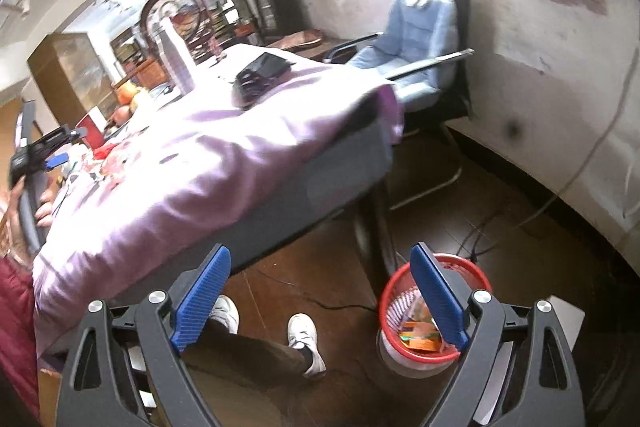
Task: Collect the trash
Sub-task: 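Swing both empty tools back over the table, then close the left tool on the red-and-white chip bag while the right tool grasps the clear candy bag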
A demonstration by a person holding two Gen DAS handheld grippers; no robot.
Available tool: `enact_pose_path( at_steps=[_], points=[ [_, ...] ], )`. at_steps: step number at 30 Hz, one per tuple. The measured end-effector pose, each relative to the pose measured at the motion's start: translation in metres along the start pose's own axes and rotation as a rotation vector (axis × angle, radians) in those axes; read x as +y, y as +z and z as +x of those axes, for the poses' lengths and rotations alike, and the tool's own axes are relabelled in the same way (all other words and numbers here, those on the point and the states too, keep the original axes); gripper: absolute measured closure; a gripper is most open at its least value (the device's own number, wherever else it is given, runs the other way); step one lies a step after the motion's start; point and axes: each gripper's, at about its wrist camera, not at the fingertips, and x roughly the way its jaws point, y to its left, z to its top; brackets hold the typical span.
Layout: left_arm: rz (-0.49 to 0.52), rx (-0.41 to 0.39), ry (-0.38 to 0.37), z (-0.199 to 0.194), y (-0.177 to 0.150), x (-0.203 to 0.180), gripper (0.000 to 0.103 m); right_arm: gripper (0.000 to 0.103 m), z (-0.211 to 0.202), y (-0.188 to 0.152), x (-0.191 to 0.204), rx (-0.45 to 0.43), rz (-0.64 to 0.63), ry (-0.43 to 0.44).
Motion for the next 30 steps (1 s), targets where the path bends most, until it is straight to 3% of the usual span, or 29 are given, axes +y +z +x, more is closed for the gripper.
enact_pose_path(
  at_steps=[5, 12, 15, 19, 26, 30],
  points=[
    [-0.040, 0.042, -0.058, 0.030, 0.001, 0.023, 0.006, 0.013, 0.009, 0.021, 0.057, -0.006, -0.090, 0.062],
    [0.015, 0.148, -0.013, 0.065, -0.009, 0.022, 0.006, 0.011, 0.033, 0.045, 0.140, -0.018, -0.198, 0.201],
    [-0.020, 0.185, -0.014, 0.071, -0.012, 0.028, 0.006, 0.011, 0.049, 0.053, 0.177, -0.015, -0.245, 0.253],
    [-0.070, 0.171, -0.015, 0.065, -0.011, 0.039, 0.006, 0.011, 0.072, 0.065, 0.218, 0.016, -0.285, 0.306],
    [-0.130, 0.185, -0.023, 0.065, -0.009, 0.050, 0.006, 0.010, 0.122, 0.096, 0.252, 0.098, -0.232, 0.313],
    [-0.152, 0.170, -0.057, 0.060, -0.005, 0.053, 0.006, 0.010, 0.156, 0.107, 0.262, 0.170, -0.183, 0.270]
  ],
)
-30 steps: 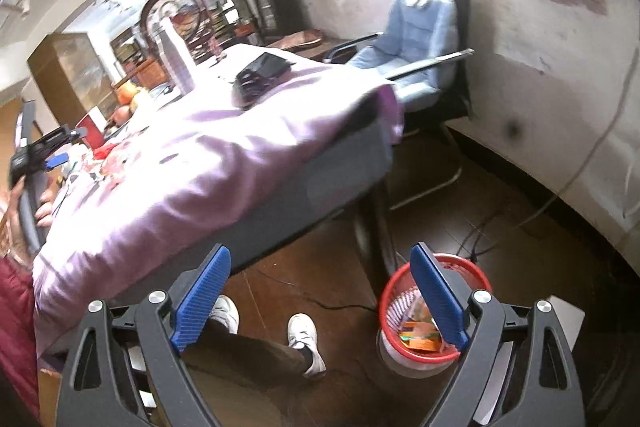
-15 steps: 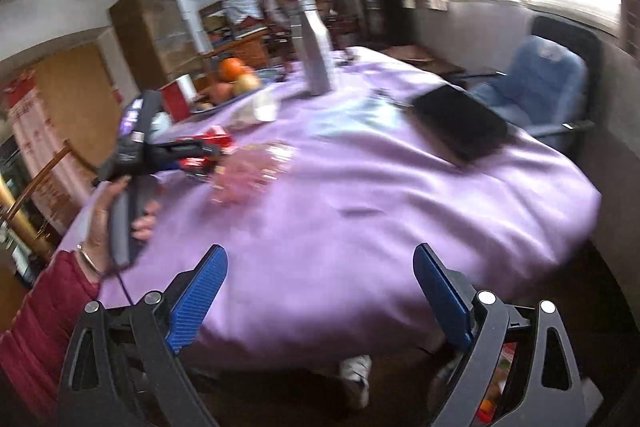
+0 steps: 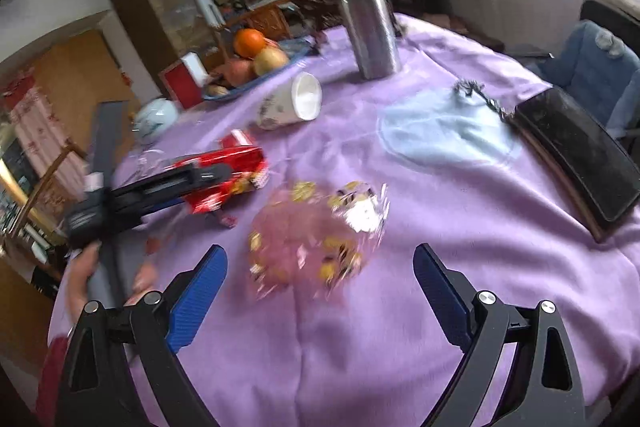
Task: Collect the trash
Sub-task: 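Close the left tool on the red-and-white chip bag while the right tool grasps the clear candy bag, then lift the chip bag and candy bag and turn toward the wastebasket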
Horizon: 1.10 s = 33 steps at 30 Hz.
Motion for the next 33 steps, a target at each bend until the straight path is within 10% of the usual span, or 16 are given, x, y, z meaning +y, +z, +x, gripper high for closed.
enact_pose_path(
  at_steps=[4, 6, 10, 22, 27, 33],
  points=[
    [-0.006, -0.007, -0.015, -0.002, 0.003, 0.001, 0.006, 0.016, 0.021, 0.001, -0.002, 0.032, 0.033, 0.021],
    [-0.005, -0.002, -0.030, -0.002, 0.004, 0.000, 0.006, 0.051, 0.025, 0.000, 0.003, 0.026, 0.002, 0.011],
    [0.025, 0.003, -0.038, -0.001, 0.004, -0.006, 0.006, 0.084, -0.002, -0.011, 0.006, -0.083, 0.011, 0.049],
    [0.003, 0.027, -0.133, 0.004, 0.002, -0.006, 0.011, 0.084, -0.083, -0.059, -0.017, -0.211, 0.005, 0.059],
    [0.010, 0.063, -0.146, 0.010, 0.000, -0.006, 0.047, 0.084, -0.090, -0.063, -0.022, -0.211, 0.018, 0.066],
    [0.026, -0.033, -0.194, -0.018, 0.001, -0.008, 0.060, 0.084, -0.100, -0.065, -0.023, -0.237, 0.018, 0.067]
  ],
)
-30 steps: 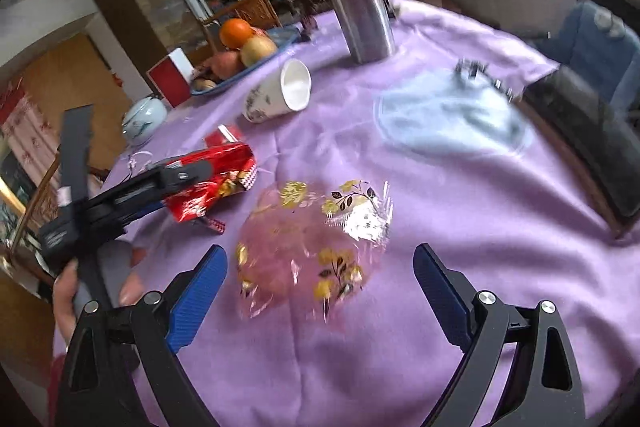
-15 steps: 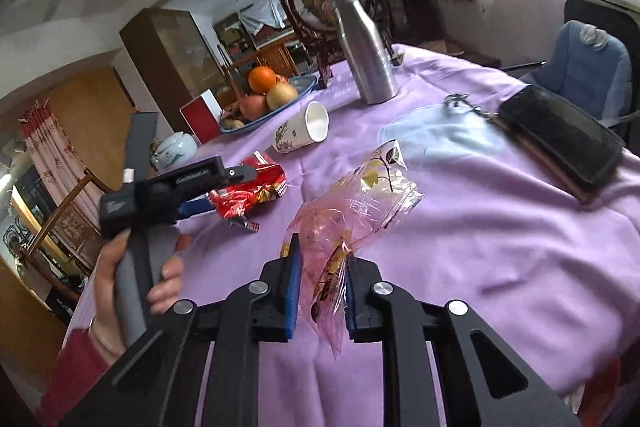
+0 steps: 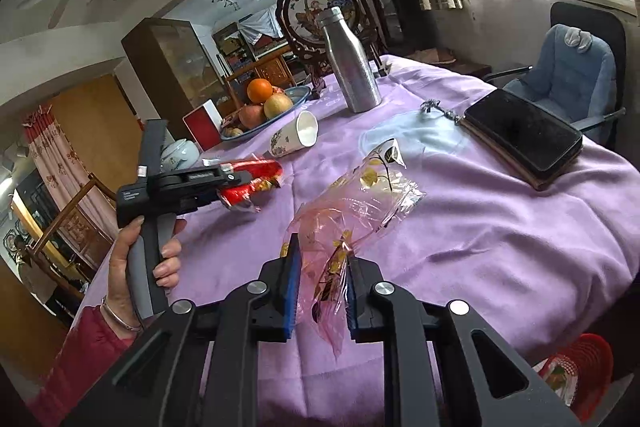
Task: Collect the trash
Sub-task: 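Lift the chip bag and candy bag and turn toward the wastebasket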
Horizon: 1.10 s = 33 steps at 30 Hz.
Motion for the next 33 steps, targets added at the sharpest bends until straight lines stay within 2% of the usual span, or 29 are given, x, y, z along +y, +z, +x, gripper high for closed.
enact_pose_path(
  at_steps=[6, 11, 13, 17, 22, 26, 33],
  points=[
    [-0.048, -0.062, -0.084, -0.030, -0.006, 0.005, 0.060, 0.084, -0.023, 0.002, -0.009, -0.034, 0.010, -0.010],
    [-0.016, -0.092, -0.091, -0.051, -0.027, -0.002, 0.060, 0.084, -0.050, -0.001, -0.027, -0.059, 0.029, -0.030],
    [0.000, -0.096, -0.067, -0.059, -0.039, -0.005, 0.060, 0.084, -0.062, -0.003, -0.037, -0.070, 0.042, -0.036],
    [-0.025, -0.109, -0.089, -0.075, -0.057, -0.005, 0.059, 0.084, -0.080, -0.011, -0.057, -0.078, 0.069, -0.050],
    [-0.035, -0.121, -0.052, -0.088, -0.073, -0.010, 0.059, 0.084, -0.095, -0.020, -0.073, -0.088, 0.095, -0.057],
    [0.002, -0.150, 0.013, -0.101, -0.088, -0.027, 0.059, 0.084, -0.105, -0.028, -0.084, -0.091, 0.111, -0.064],
    [0.060, -0.178, 0.046, -0.115, -0.110, -0.061, 0.059, 0.083, -0.124, -0.039, -0.101, -0.101, 0.135, -0.078]
  ],
)
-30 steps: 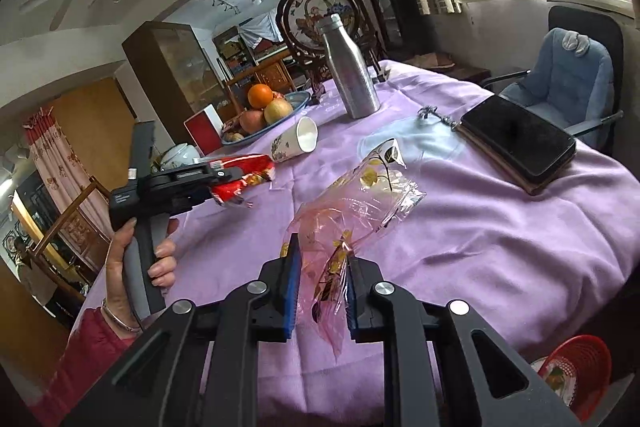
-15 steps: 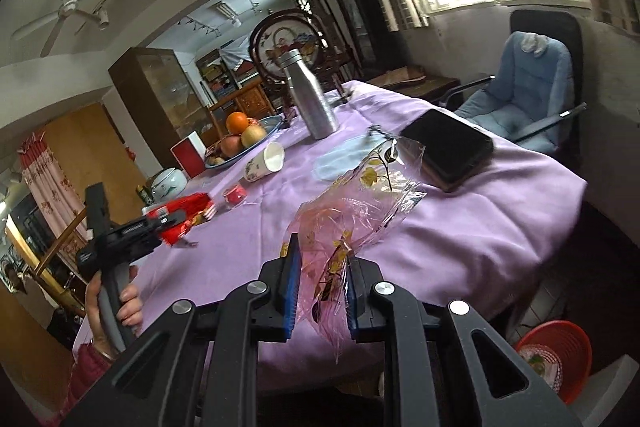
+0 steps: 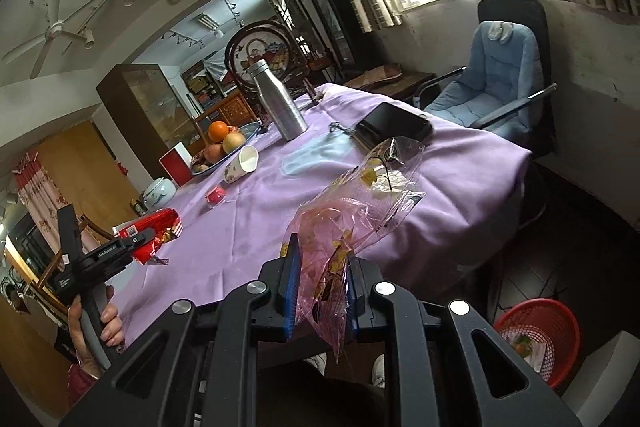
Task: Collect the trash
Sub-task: 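Lift the chip bag and candy bag and turn toward the wastebasket, then open the left tool over the wastebasket while the right tool drops the candy bag in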
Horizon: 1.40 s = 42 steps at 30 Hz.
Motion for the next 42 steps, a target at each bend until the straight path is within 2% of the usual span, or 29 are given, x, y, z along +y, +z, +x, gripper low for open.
enact_pose_path(
  at_steps=[8, 17, 32, 42],
  points=[
    [0.109, -0.038, 0.001, -0.018, -0.016, -0.056, 0.059, 0.083, -0.028, -0.010, -0.021, -0.023, 0.020, -0.024],
    [0.192, -0.028, -0.058, -0.026, -0.040, -0.109, 0.059, 0.083, -0.058, -0.025, -0.045, -0.042, 0.040, -0.057],
    [0.367, 0.051, -0.144, -0.004, -0.095, -0.205, 0.059, 0.082, -0.093, -0.052, -0.107, -0.061, 0.128, -0.123],
    [0.433, 0.146, -0.213, 0.022, -0.128, -0.247, 0.059, 0.082, -0.096, -0.070, -0.151, -0.038, 0.200, -0.177]
  ],
)
